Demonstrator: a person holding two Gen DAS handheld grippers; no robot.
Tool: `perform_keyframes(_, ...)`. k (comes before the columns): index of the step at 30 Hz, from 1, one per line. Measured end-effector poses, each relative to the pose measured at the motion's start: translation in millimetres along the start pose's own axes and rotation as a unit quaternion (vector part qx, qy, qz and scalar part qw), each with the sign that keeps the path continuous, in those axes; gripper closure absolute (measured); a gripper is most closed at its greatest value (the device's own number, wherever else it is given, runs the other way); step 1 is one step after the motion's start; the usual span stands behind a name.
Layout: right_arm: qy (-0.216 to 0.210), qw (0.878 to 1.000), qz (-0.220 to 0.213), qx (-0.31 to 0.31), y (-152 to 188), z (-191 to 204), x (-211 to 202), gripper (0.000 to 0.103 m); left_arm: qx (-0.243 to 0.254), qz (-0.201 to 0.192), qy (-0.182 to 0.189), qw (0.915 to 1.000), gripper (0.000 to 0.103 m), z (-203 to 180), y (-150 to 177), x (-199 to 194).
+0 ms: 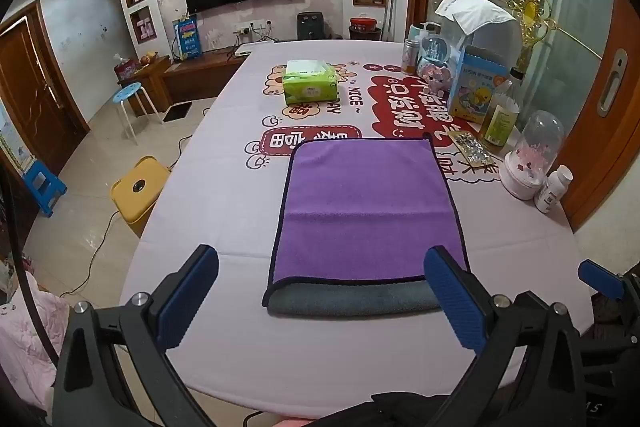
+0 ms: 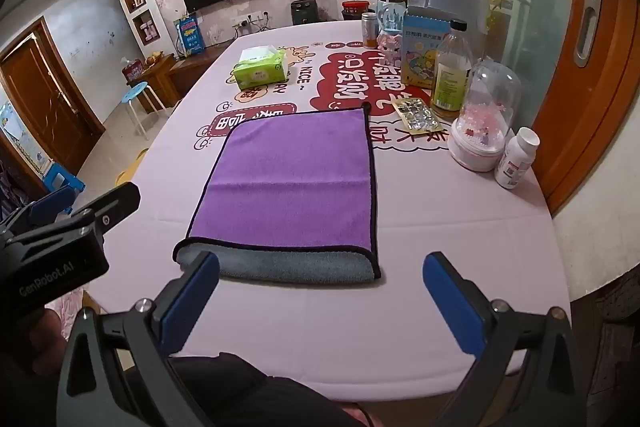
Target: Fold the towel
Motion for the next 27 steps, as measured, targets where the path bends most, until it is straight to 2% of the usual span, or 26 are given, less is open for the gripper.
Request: perform_keyframes(27, 0.003, 1.000, 0.004, 0.000, -1.1, 3.2, 5.9, 0.001, 0.005, -0.002, -0.007, 1.0000, 0.001, -0.6, 1.6, 2.5)
Point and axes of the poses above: each gripper's, at about its wrist camera, not at the fingertips, and x roughly the way its jaws point, z to its left, y to its underside, the point moved 7 cm from there along x, roughly the way its jaws point, and after that the axes turned 10 degrees about -y, right-handed, at the moved point
